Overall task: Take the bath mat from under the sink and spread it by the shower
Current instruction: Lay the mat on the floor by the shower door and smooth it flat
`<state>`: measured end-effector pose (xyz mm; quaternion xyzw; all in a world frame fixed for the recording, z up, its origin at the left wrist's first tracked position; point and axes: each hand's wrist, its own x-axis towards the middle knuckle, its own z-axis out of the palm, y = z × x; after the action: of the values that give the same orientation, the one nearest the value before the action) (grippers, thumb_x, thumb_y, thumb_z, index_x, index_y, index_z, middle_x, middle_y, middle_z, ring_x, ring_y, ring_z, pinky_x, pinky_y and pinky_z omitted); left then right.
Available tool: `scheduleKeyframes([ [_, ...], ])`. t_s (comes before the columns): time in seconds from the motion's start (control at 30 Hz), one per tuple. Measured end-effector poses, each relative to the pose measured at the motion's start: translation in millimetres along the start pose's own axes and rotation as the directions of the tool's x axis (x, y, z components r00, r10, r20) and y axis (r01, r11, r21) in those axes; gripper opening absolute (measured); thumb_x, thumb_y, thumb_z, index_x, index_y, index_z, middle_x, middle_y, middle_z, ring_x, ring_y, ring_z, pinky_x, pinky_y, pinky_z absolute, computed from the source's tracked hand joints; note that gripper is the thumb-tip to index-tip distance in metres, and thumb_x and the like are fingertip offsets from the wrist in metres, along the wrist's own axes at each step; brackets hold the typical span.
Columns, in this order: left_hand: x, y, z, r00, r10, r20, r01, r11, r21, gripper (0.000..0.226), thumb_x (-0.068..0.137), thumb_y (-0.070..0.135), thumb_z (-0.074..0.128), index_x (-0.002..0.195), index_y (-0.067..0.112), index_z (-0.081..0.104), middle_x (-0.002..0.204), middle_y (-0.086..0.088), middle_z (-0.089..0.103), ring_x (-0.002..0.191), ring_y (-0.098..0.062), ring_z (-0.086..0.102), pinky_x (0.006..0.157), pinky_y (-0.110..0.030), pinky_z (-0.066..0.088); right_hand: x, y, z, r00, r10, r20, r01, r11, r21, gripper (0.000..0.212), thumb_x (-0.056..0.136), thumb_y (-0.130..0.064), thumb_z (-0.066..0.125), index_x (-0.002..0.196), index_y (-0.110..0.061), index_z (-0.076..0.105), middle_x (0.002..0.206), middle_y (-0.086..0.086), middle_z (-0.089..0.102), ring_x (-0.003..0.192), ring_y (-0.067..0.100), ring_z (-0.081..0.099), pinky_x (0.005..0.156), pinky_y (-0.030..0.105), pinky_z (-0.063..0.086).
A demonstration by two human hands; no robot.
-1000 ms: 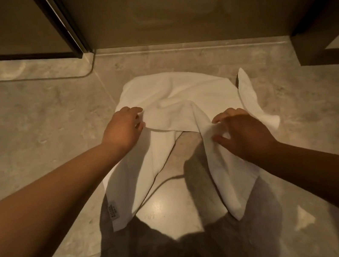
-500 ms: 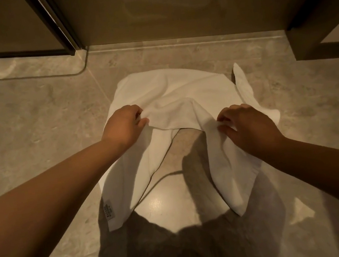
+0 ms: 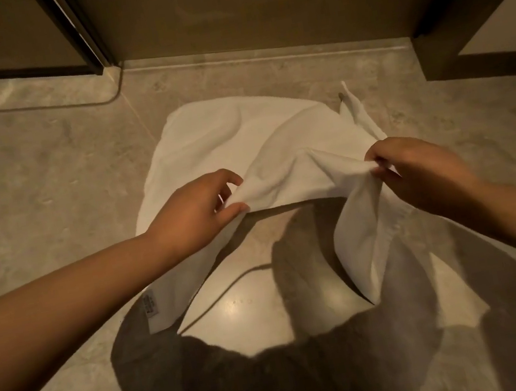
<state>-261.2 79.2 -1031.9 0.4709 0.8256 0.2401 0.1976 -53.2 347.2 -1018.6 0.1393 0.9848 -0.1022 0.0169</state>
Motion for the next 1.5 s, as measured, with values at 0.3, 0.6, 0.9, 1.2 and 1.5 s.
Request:
scheduleKeyframes([
  [0.3, -28, 19, 30, 0.98, 0.087, 0.178, -0.089, 0.996, 0.004, 0.031, 0.086, 0.037, 0.061, 0.115, 0.027, 0.053, 0.091, 0.009, 0.059, 0.076, -0.01, 0.055, 0.069, -0.03, 0.048, -19, 19, -10, 0.961, 0.035, 0.273, -0.013, 0.997, -0.082, 0.017, 0.093, -0.026, 0.048, 0.106, -0.025, 0.059, 0.106, -0.001, 0.062, 0.092, 0.021, 0.057, 0.079, 0.041, 0.052],
  [0.6, -48, 3, 62, 0.947, 0.059, 0.316, -0.066, 0.998, 0.01, 0.028, 0.086, 0.042, 0.059, 0.111, 0.034, 0.05, 0.087, 0.019, 0.054, 0.071, 0.002, 0.051, 0.064, -0.014, 0.037, -38, 21, 13, 0.931, 0.02, 0.364, -0.004, 0.999, -0.044, 0.017, 0.09, -0.023, 0.049, 0.103, -0.028, 0.058, 0.103, -0.008, 0.059, 0.094, 0.017, 0.057, 0.074, 0.037, 0.051],
  [0.9, -41, 10, 63, 0.93, -0.06, 0.364, 0.089, 0.994, -0.064, 0.038, 0.085, 0.053, 0.055, 0.116, 0.03, 0.049, 0.097, 0.013, 0.055, 0.085, -0.008, 0.057, 0.076, -0.025, 0.047, -33, 19, 18, 0.934, -0.05, 0.354, 0.048, 0.999, 0.015, 0.022, 0.09, -0.025, 0.051, 0.111, -0.025, 0.059, 0.107, -0.008, 0.062, 0.099, 0.014, 0.057, 0.075, 0.031, 0.049],
  [1.2, 12, -29, 70, 0.871, -0.051, 0.489, -0.218, 0.852, 0.476, 0.083, 0.088, 0.064, 0.031, 0.146, 0.026, -0.016, 0.155, -0.004, -0.021, 0.142, -0.026, -0.015, 0.114, -0.048, 0.009, -9, 4, 45, 0.933, 0.085, 0.349, -0.115, 0.991, 0.064, 0.065, 0.091, -0.035, 0.057, 0.147, -0.02, 0.028, 0.153, 0.012, 0.027, 0.139, 0.031, 0.025, 0.111, 0.037, 0.023],
  [1.5, 8, -56, 80, 0.855, -0.151, 0.497, -0.231, 0.745, 0.625, 0.104, 0.073, 0.082, 0.026, 0.135, 0.026, -0.037, 0.146, -0.005, -0.039, 0.136, -0.032, -0.029, 0.109, -0.061, 0.01, -6, 18, 71, 0.87, 0.101, 0.483, -0.069, 0.994, -0.084, 0.097, 0.087, -0.05, 0.057, 0.147, -0.031, -0.017, 0.158, 0.008, -0.018, 0.145, 0.034, -0.005, 0.114, 0.046, 0.014],
])
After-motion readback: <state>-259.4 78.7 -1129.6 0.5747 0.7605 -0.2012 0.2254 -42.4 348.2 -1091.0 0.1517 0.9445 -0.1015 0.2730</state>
